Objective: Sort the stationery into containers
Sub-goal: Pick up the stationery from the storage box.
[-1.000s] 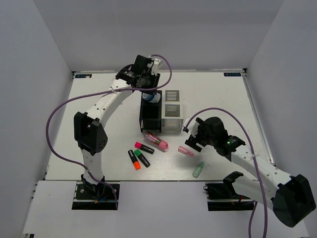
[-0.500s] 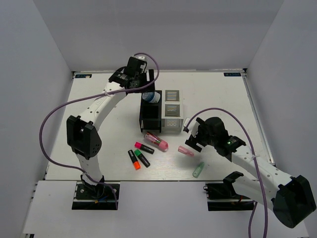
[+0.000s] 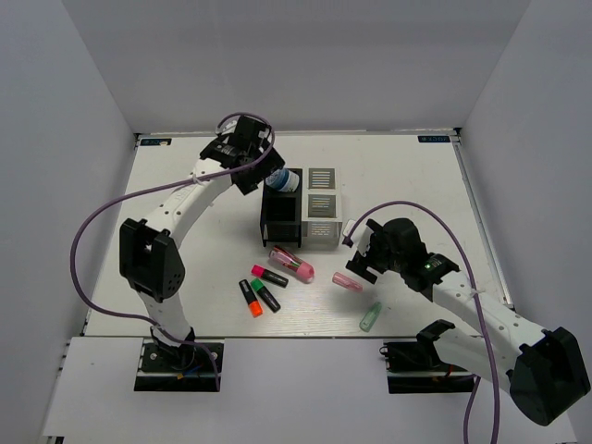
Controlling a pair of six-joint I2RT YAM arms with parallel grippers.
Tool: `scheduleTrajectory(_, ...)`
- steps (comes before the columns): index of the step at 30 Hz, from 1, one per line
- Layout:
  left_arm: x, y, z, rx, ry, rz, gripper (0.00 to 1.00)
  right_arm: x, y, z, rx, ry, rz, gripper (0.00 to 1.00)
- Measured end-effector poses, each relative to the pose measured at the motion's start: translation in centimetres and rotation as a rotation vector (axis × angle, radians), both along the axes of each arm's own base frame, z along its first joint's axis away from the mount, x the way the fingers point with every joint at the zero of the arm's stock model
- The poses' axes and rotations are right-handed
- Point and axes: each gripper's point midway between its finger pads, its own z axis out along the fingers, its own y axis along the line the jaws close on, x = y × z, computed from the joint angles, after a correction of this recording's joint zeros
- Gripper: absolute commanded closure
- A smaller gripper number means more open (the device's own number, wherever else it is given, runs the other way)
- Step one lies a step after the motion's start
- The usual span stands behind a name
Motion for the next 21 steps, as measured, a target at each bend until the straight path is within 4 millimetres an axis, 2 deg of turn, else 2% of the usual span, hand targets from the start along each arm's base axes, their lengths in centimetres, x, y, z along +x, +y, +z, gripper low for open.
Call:
scheduleTrajectory(4, -0.7, -1.6, 1.2, -0.061, 0.014, 0.076, 0.06, 0.0, 0.0, 0.0, 0.000, 0.000, 0.000, 0.11)
scheduleTrajectory(5, -0.8, -2.1, 1.6, -0.073, 0.006, 0.087, 0.01, 0.0, 0.0, 0.0, 0.000, 0.000, 0.000, 0.11)
scheduleTrajectory(9, -1.3, -3.3, 1.8, -0.104, 0.002, 0.138, 0.01, 0.0, 0.0, 0.0, 0.000, 0.000, 0.000, 0.11)
scheduleTrajectory(21, -1.5, -2.6, 0.6, -0.100, 0.031, 0.270, 0.01, 0.0, -0.1, 0.3, 0.004, -0.010, 0.000, 0.11)
